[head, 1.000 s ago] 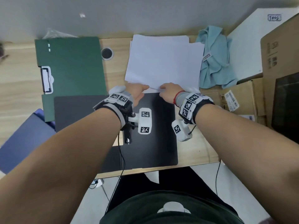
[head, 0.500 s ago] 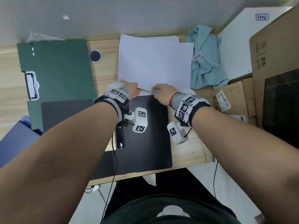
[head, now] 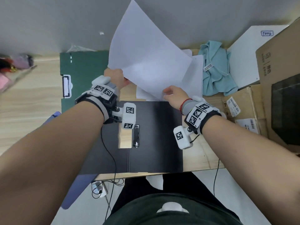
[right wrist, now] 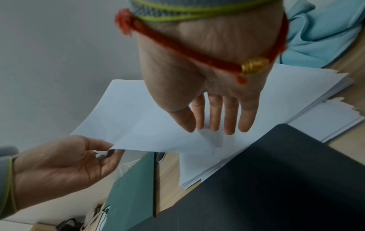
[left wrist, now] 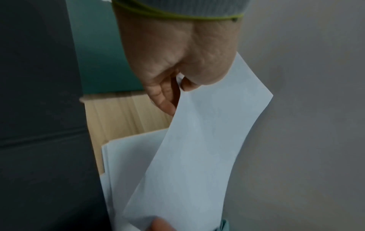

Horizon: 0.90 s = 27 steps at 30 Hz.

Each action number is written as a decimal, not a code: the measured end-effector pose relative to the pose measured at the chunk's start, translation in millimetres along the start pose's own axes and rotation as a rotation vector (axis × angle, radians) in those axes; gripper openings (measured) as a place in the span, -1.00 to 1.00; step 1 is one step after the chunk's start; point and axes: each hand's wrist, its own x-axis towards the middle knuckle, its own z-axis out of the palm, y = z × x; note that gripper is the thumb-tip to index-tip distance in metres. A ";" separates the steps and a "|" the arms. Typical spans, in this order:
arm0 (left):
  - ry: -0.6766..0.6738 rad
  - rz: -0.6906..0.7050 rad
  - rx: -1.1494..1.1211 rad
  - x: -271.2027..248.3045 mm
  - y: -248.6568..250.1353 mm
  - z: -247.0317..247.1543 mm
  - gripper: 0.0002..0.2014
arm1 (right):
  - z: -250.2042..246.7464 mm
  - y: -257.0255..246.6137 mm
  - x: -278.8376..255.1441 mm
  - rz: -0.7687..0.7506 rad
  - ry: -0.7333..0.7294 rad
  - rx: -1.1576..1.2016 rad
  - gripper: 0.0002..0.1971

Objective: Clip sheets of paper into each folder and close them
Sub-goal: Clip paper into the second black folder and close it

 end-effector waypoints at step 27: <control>-0.104 0.184 0.627 -63.2 -66.1 -104.5 -0.58 | 44.1 -22.8 -49.4 -0.046 -0.064 0.091 -0.93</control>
